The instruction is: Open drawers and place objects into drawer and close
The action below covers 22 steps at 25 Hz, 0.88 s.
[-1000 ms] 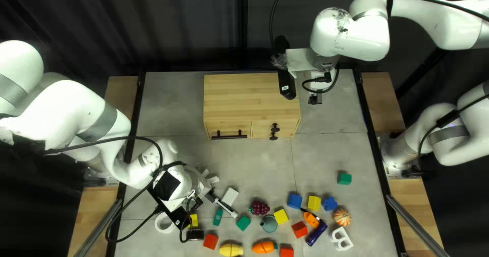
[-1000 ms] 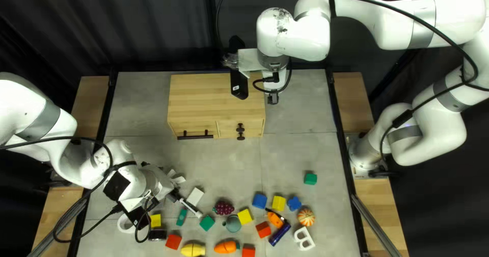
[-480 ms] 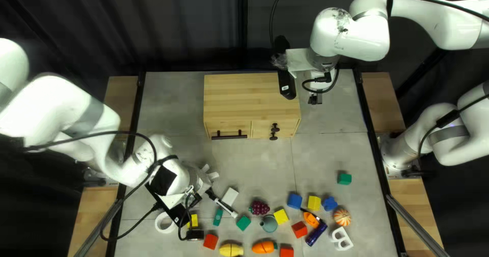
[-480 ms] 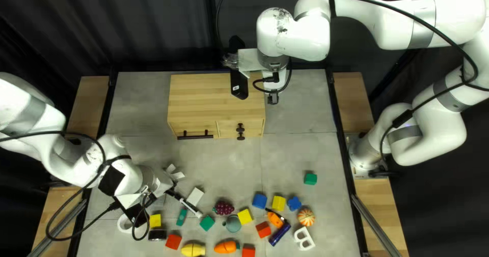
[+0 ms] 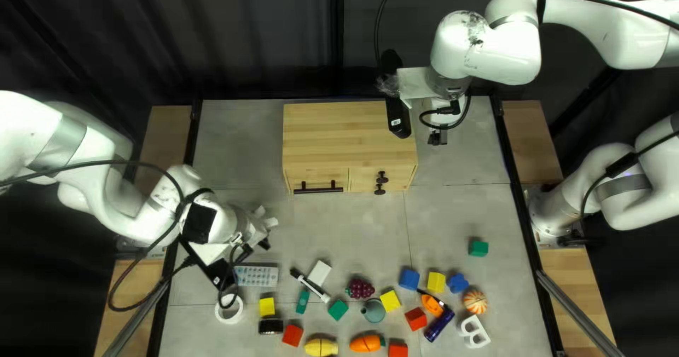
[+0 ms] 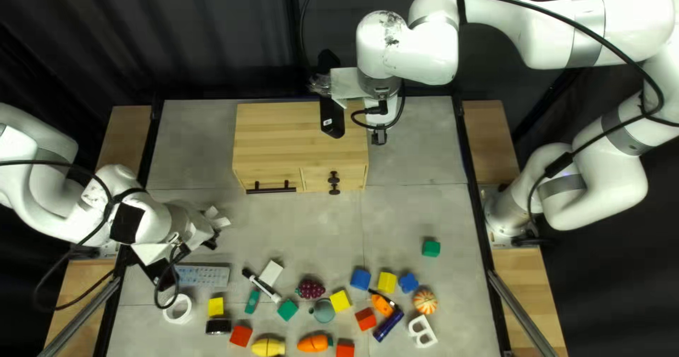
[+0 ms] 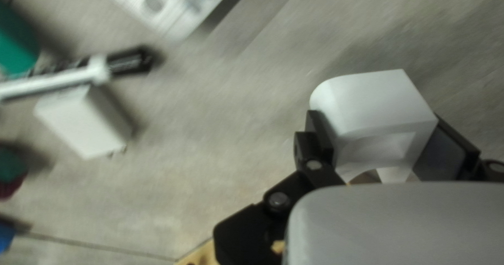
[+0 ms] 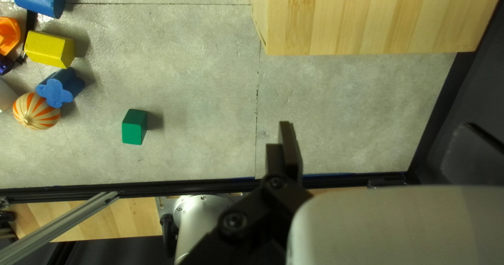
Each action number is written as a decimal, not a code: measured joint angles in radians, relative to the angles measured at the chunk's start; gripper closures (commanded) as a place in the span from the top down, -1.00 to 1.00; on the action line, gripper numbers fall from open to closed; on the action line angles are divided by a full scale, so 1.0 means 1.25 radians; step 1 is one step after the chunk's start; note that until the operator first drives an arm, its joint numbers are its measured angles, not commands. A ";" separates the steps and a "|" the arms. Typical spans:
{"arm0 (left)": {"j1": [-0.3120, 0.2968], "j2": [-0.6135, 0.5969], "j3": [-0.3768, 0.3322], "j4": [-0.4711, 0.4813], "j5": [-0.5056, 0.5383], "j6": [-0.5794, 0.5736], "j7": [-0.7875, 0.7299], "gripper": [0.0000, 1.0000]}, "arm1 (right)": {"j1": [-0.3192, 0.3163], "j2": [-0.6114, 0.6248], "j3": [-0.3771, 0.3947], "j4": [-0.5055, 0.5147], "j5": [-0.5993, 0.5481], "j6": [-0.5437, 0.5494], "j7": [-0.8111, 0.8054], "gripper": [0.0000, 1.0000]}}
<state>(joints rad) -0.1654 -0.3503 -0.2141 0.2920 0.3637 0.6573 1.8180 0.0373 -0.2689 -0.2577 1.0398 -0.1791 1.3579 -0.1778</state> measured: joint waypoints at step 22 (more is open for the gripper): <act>-0.041 0.009 -0.006 0.009 -0.053 0.039 0.013 1.00 | 0.000 0.000 0.000 0.000 0.000 0.000 0.000 1.00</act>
<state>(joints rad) -0.2171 -0.3396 -0.2213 0.3035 0.2978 0.7058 1.8347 0.0373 -0.2689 -0.2577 1.0398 -0.1791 1.3579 -0.1778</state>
